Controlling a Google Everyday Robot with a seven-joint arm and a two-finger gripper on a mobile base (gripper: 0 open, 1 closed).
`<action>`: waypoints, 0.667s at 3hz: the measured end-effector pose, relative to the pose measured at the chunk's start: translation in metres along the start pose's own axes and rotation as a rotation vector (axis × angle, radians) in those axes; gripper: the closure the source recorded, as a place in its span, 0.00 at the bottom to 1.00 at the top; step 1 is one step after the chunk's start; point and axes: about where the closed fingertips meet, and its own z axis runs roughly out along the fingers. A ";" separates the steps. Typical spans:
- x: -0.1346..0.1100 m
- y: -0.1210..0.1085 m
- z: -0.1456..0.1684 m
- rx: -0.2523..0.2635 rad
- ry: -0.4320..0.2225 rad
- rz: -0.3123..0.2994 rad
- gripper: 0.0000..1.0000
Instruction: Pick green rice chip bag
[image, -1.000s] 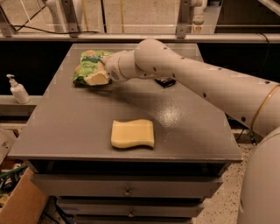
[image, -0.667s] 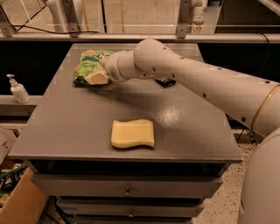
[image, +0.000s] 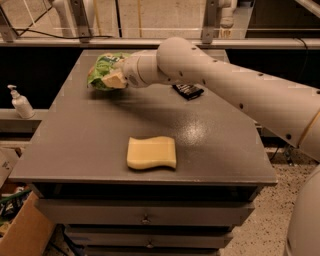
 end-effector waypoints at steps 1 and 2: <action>-0.019 -0.015 -0.021 0.040 -0.026 -0.042 1.00; -0.045 -0.044 -0.077 0.096 -0.103 -0.086 1.00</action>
Offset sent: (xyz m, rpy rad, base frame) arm 0.0031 -0.0737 0.1058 0.0260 -0.2154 -0.0612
